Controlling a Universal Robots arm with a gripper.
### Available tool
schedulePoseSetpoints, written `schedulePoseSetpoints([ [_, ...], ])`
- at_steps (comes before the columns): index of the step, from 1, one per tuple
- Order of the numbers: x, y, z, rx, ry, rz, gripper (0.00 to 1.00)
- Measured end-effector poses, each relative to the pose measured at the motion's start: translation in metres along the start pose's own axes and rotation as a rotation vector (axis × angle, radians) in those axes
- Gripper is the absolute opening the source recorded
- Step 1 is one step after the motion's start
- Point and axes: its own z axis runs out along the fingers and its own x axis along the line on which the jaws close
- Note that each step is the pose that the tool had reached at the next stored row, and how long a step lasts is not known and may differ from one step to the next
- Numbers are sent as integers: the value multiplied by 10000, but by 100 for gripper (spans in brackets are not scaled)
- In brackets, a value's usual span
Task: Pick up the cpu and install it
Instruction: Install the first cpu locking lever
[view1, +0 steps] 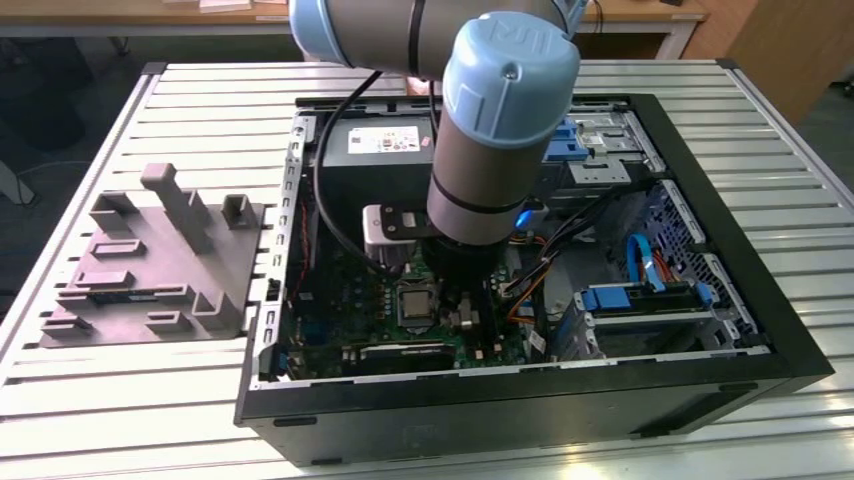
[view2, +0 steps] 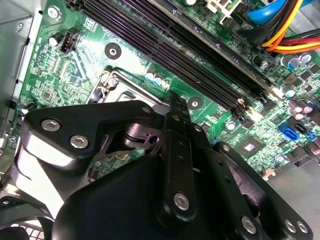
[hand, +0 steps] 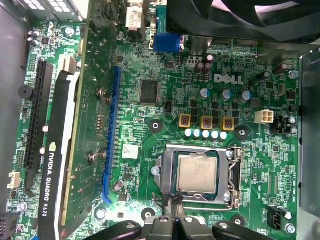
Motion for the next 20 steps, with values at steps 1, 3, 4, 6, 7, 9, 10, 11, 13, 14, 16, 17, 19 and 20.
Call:
schedulePoseSetpoints([
  [1,0,0,4,0,1,0,11],
  [3,0,0,7,0,2,0,11],
  [4,0,-1,10,0,1,0,11],
  [6,0,-2,17,1,0,1,11],
  [7,0,-3,20,1,0,1,11],
  [9,1,-6,25,-1,3,0,11],
  [10,1,-6,28,-1,3,0,11],
  [11,1,-6,29,-1,3,0,11],
  [13,1,-7,35,0,1,-1,11],
  [14,1,-7,36,0,2,-2,11],
  [16,1,-9,37,-1,3,-4,11],
  [17,1,-12,38,-1,2,-7,11],
  [19,1,-17,39,0,0,-8,11],
  [20,1,-19,39,0,1,-8,11],
])
